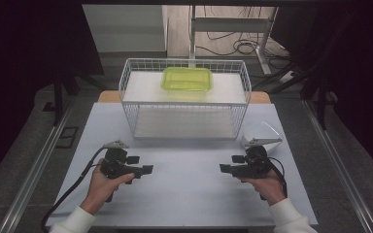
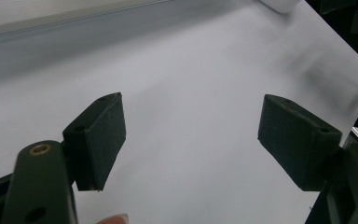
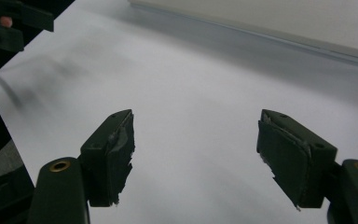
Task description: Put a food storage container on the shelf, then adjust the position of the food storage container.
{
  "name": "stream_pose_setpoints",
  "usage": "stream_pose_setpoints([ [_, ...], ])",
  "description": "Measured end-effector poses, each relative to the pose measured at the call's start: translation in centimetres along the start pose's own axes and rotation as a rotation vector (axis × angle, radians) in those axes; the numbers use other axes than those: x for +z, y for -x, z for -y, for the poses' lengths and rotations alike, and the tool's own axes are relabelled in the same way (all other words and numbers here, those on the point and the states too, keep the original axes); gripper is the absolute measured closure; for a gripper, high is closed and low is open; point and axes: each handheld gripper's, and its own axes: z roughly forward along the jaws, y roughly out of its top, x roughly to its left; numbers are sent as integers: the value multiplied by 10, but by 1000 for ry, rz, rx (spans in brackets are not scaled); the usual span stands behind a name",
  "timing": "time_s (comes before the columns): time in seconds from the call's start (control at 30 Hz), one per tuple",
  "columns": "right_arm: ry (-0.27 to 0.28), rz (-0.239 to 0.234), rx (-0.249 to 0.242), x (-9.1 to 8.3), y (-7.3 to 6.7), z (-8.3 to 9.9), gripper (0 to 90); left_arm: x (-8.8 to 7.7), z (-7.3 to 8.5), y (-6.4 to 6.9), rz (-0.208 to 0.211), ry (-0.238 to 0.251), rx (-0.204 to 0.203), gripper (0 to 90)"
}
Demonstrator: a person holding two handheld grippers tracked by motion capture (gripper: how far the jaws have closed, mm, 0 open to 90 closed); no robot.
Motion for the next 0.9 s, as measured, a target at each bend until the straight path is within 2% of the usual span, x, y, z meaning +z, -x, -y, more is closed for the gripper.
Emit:
stream_pose_setpoints([
  [0.17, -7, 4, -8, 2, -1, 1, 280, 0, 2, 0, -16, -1, -6, 223],
  [0.3, -11, 11, -11, 0, -4, 2, 282, 0, 2, 2, -9, 0, -11, 212],
  [0.47, -10, 28, -15, -4, -7, 3, 295, 0, 4, 2, -26, -11, 5, 203],
  [0.6, -12, 39, -19, -6, -8, 1, 303, -3, 6, 3, -39, 7, 15, 209],
  [0.73, -16, 53, -34, -13, -4, -5, 349, -2, 7, 0, -45, -2, 9, 213],
  [0.77, -21, 55, -53, -16, -3, -8, 355, -1, 8, -1, -49, -8, 14, 213],
  [0.83, -64, 77, -102, -22, 1, -17, 362, 2, 8, -2, -50, -23, 16, 213],
  [0.9, -64, 69, -79, -31, 9, -24, 390, 4, 8, -2, -44, -26, 8, 213],
])
